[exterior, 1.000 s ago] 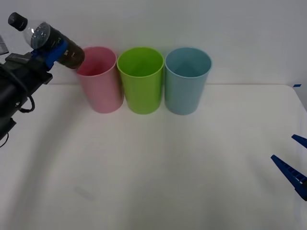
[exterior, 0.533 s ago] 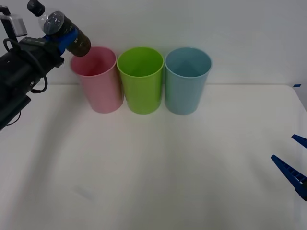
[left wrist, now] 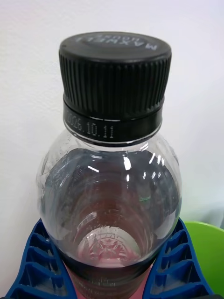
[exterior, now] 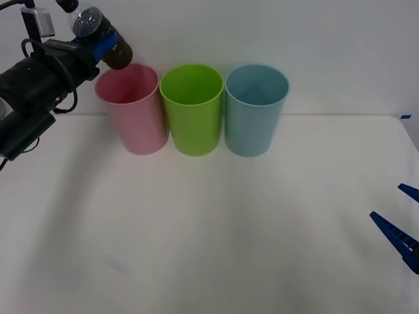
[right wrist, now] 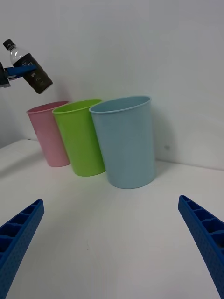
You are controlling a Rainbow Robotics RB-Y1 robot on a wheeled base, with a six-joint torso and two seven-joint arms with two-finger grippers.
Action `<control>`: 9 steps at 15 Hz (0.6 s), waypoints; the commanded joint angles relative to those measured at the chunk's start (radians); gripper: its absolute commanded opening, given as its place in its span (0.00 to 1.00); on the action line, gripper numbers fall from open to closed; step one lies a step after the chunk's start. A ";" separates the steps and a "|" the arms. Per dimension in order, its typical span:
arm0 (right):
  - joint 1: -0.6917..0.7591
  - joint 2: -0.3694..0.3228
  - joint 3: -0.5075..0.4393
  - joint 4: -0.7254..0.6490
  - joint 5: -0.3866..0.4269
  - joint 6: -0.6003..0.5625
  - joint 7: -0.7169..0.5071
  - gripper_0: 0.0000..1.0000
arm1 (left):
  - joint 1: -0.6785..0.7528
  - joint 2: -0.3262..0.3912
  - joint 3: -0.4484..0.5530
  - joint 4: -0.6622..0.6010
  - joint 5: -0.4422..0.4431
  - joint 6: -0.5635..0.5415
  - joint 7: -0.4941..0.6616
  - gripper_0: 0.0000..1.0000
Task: Grasp the object on the table and drop it into the matching bin: aluminum can to the light blue bin, PET bottle to the pink bin.
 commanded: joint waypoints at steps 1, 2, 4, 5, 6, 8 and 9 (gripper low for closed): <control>0.000 0.000 0.000 0.000 0.000 0.000 0.000 1.00 | 0.000 -0.012 0.000 0.001 -0.008 0.001 -0.003 0.01; 0.000 0.000 0.000 0.000 0.000 0.000 0.000 1.00 | 0.000 -0.012 0.000 0.000 -0.008 -0.001 -0.004 0.02; 0.000 0.000 0.000 0.000 0.000 0.000 0.000 1.00 | 0.000 -0.012 0.000 0.001 -0.007 -0.001 -0.004 0.12; 0.000 0.000 0.000 0.000 0.000 0.000 0.000 1.00 | 0.000 -0.013 0.000 0.000 -0.001 -0.001 -0.003 0.39; 0.000 0.000 0.000 0.000 0.000 0.000 0.000 1.00 | 0.000 -0.013 0.000 0.001 0.001 -0.001 -0.003 0.96; 0.000 0.000 0.000 0.000 0.000 0.000 0.000 1.00 | 0.000 -0.015 0.000 0.000 0.002 -0.001 -0.004 1.00; 0.000 0.000 0.000 0.000 0.000 0.000 0.000 1.00 | 0.000 -0.013 0.000 0.001 0.004 -0.001 -0.003 1.00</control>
